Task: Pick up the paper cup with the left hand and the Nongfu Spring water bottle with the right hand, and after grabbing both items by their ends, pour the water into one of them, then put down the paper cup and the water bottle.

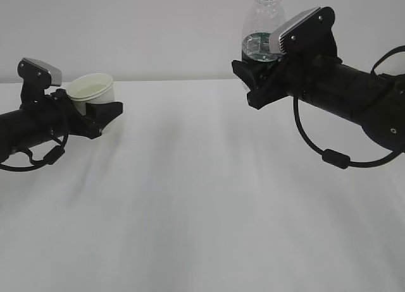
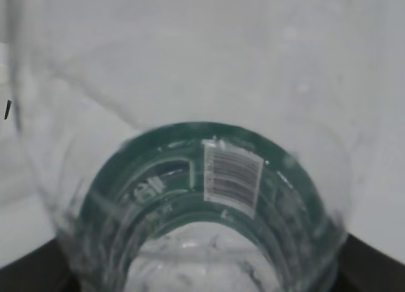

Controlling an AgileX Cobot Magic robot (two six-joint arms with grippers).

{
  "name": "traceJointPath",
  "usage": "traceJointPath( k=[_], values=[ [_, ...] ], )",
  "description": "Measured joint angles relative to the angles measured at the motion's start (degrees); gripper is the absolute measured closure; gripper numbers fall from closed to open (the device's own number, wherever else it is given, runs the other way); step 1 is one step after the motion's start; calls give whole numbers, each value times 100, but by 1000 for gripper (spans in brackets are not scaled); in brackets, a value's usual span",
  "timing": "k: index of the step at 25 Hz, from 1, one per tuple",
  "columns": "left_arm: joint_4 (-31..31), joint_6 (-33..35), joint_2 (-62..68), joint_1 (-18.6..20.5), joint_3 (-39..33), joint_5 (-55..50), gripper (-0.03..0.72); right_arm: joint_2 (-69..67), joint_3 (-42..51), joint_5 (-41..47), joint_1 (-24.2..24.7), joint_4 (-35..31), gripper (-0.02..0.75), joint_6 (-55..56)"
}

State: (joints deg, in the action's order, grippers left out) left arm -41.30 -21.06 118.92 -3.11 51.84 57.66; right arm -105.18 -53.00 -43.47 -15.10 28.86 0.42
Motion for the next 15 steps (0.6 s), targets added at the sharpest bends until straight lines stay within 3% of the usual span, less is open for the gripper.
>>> traceJointPath(
  k=[15],
  values=[
    [167,63,0,313,0,0,217,0,0,10,0,12,255,0]
  ],
)
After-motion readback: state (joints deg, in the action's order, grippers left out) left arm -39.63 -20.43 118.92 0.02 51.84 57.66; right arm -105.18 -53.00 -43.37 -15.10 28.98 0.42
